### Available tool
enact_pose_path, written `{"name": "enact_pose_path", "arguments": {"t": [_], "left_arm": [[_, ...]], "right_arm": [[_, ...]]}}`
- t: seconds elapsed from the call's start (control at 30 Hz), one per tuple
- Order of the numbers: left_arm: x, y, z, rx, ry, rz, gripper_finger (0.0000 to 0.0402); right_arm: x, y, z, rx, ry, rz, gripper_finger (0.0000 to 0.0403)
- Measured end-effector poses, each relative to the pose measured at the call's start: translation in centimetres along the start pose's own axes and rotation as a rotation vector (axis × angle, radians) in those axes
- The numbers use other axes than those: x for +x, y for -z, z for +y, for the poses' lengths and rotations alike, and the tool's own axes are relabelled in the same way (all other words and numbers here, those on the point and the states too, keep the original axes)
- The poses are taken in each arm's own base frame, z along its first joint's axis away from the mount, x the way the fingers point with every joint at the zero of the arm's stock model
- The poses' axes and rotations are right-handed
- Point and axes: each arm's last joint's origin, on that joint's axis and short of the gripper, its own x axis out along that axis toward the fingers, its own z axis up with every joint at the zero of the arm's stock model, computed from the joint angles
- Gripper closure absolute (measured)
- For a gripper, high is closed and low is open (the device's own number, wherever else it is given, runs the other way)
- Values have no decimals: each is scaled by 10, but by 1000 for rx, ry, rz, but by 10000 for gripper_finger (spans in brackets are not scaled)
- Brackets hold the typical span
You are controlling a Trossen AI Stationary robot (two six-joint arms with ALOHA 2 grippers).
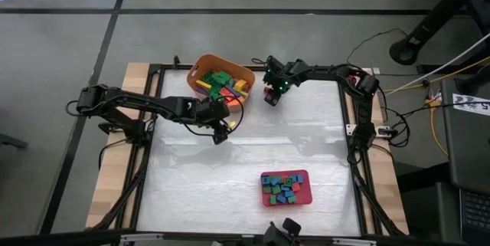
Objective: Sort blocks by size
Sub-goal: Put the large red block into the orange bin, then put the large light green block into the orange bin
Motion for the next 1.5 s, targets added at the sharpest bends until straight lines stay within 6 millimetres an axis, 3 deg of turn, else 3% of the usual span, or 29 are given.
{"name": "enact_pose_path", "arguments": {"t": [0.1,0.23,0.37,0.53,0.73,0.87,1.0,1.23,1.5], "left_arm": [[0,0,0,0,0,-1,157],[-2,0,1,-1,0,0,157],[-9,2,3,3,-3,10,157],[-25,4,8,-3,-4,9,157],[-40,3,13,-15,-3,-22,157],[-43,3,14,-18,-3,-28,157],[-43,3,14,-19,-3,-30,157],[-43,3,13,-53,-1,-29,157],[-43,5,14,-41,-5,-16,157]], "right_arm": [[0,1,0,1,-9,11,287],[-1,1,1,1,-20,11,349],[-12,-9,4,-2,-47,28,349],[-46,-34,17,-44,-57,46,349],[-104,-64,43,-148,0,15,349],[-139,-82,60,-187,47,-100,349],[-150,-99,77,-220,9,-284,349],[-138,-115,95,-246,-3,-418,270],[-131,-104,84,-256,75,-278,186]]}}
